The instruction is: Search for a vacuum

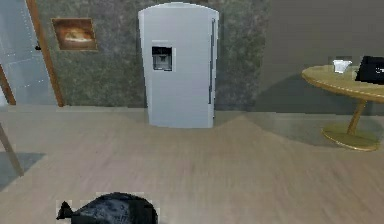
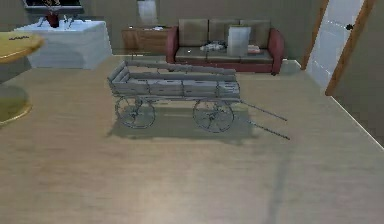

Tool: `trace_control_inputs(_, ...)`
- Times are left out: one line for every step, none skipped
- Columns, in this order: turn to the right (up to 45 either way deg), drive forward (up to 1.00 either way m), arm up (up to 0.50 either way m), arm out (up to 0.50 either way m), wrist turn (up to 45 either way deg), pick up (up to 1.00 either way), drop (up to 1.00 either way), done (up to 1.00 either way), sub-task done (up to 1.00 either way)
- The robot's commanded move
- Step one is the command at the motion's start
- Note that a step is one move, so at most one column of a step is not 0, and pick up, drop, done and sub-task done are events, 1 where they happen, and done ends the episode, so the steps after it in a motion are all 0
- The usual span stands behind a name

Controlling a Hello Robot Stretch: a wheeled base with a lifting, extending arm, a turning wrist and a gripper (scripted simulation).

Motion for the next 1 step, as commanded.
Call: trace_control_inputs(33.0, 0.0, 0.0, 0.0, 0.0, 0.0, 0.0, 0.0, 0.0)
